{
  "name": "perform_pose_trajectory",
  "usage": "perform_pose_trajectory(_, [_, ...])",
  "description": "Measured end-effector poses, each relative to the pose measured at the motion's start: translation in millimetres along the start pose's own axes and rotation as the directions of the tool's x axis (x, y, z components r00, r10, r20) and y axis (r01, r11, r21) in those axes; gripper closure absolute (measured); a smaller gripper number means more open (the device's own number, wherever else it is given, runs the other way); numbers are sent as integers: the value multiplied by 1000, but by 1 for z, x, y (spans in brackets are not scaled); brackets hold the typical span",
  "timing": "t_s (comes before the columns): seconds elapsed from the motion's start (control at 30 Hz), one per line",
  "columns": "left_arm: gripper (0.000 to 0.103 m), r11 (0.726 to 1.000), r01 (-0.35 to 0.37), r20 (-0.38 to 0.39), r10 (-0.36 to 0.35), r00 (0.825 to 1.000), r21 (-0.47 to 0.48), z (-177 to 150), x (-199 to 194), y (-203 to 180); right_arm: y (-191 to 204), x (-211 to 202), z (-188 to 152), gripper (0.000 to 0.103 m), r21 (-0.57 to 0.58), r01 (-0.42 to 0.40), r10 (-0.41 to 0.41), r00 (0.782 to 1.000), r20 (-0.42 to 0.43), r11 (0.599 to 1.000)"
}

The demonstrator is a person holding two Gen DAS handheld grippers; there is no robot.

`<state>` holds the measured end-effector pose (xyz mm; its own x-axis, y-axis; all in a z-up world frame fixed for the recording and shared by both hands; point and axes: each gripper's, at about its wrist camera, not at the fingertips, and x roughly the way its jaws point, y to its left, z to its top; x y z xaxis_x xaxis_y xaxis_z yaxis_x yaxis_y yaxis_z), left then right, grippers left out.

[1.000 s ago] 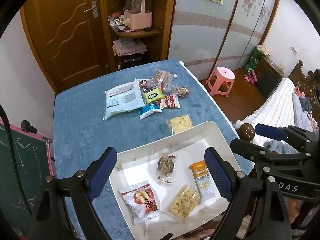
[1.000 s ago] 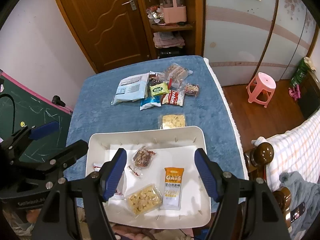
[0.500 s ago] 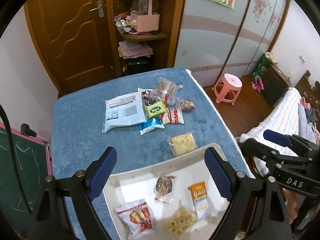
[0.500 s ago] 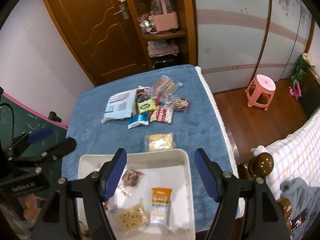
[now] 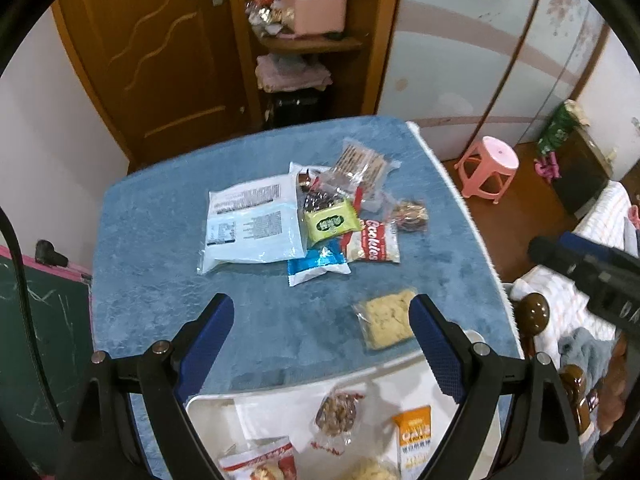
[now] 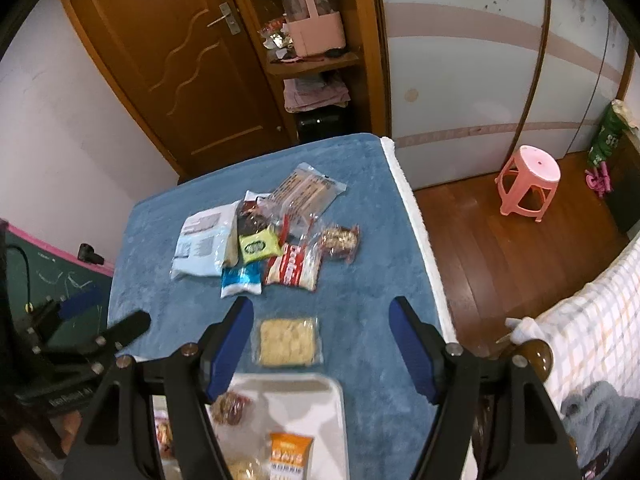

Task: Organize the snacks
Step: 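Move both grippers back over the snack pile, then grasp the blue wrapper with left gripper while right grasps clear nut bag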

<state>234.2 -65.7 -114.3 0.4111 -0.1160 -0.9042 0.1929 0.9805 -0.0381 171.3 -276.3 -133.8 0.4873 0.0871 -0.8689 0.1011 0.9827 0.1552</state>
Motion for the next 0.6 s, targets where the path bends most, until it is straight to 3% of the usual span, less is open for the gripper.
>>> perform_pose_trajectory(0.2, [14, 996, -7, -109, -3, 994, -89, 9, 62, 10, -15, 50, 32, 32, -4, 0, 0, 999, -49, 1000])
perform_pose_trajectory(0.37, [14, 988, -32, -227, -3, 974, -151, 14, 129, 17, -27, 100, 48, 32, -9, 11, -12, 993, -117, 1000])
perform_pose_trajectory(0.6, [14, 976, -53, -302, -13, 953, -211, 19, 183, 21, -48, 172, 51, 32, 24, 21, -15, 970, -241, 1000])
